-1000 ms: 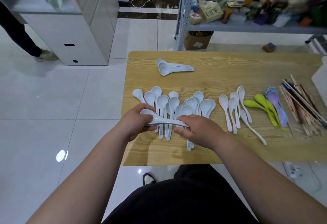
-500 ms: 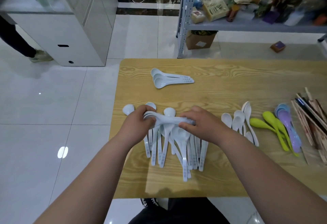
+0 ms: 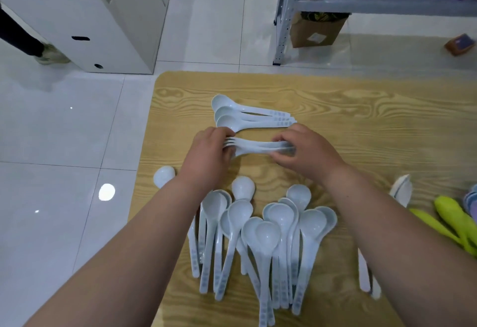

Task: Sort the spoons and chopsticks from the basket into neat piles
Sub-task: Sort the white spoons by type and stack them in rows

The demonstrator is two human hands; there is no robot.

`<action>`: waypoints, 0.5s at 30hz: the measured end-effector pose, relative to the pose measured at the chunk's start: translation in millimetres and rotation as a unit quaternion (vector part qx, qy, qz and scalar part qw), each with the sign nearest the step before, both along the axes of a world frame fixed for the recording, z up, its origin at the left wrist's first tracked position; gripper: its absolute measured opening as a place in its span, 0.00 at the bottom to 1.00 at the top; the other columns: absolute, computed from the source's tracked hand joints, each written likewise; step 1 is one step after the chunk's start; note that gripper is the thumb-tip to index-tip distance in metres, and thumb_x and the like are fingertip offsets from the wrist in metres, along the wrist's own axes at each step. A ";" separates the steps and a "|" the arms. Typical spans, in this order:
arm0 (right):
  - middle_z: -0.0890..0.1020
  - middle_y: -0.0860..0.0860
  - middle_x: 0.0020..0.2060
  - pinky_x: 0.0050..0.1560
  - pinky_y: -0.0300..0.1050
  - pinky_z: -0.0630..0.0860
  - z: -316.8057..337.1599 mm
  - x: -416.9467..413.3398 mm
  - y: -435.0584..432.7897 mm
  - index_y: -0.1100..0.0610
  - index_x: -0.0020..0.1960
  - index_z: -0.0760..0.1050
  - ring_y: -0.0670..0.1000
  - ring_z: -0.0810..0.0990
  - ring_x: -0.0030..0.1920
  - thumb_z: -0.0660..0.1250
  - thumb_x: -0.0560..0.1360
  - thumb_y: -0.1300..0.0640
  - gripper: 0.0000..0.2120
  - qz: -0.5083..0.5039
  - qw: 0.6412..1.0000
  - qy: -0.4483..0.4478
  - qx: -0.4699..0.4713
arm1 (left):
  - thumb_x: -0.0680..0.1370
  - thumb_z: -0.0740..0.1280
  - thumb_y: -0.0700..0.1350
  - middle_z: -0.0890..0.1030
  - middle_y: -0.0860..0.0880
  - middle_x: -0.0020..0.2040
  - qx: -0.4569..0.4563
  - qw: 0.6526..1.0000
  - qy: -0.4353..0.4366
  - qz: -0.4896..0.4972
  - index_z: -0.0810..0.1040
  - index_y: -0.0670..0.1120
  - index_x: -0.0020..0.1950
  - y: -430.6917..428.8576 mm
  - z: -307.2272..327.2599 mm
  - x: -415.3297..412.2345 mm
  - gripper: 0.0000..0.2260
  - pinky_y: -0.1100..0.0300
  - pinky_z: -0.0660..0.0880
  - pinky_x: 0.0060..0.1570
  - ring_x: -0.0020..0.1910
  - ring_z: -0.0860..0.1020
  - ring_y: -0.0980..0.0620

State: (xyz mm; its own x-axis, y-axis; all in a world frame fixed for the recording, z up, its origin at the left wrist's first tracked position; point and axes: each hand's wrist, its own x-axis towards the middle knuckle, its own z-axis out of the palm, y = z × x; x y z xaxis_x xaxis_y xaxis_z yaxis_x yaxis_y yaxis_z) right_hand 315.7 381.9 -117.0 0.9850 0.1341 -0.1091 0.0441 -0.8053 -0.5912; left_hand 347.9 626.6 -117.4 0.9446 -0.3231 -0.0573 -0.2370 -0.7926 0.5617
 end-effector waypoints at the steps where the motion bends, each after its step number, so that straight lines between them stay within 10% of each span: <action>1: 0.77 0.47 0.47 0.50 0.48 0.75 -8.0 2.5 -0.9 0.51 0.55 0.82 0.49 0.77 0.48 0.76 0.72 0.51 0.13 0.004 1.000 -0.018 -0.002 | 0.77 0.69 0.40 0.79 0.43 0.53 0.016 0.999 -0.031 -0.016 0.78 0.43 0.60 0.2 -7.8 3.9 0.12 0.57 0.65 0.54 0.53 0.74 0.39; 8: 0.79 0.58 0.60 0.66 0.59 0.71 -49.0 17.1 -4.9 0.57 0.49 0.84 0.61 0.75 0.65 0.71 0.70 0.48 0.14 0.053 0.984 -0.162 -0.046 | 0.74 0.67 0.44 0.78 0.40 0.51 0.058 0.975 -0.204 -0.062 0.80 0.41 0.52 -0.8 -32.5 19.1 0.10 0.52 0.66 0.55 0.50 0.70 0.42; 15: 0.70 0.60 0.73 0.74 0.66 0.60 -57.0 41.9 -0.6 0.57 0.51 0.76 0.65 0.63 0.76 0.63 0.72 0.45 0.17 0.090 0.987 -0.120 -0.063 | 0.78 0.60 0.41 0.71 0.30 0.69 0.091 0.962 -0.203 -0.160 0.76 0.36 0.47 2.6 -46.6 51.5 0.10 0.35 0.59 0.73 0.74 0.63 0.29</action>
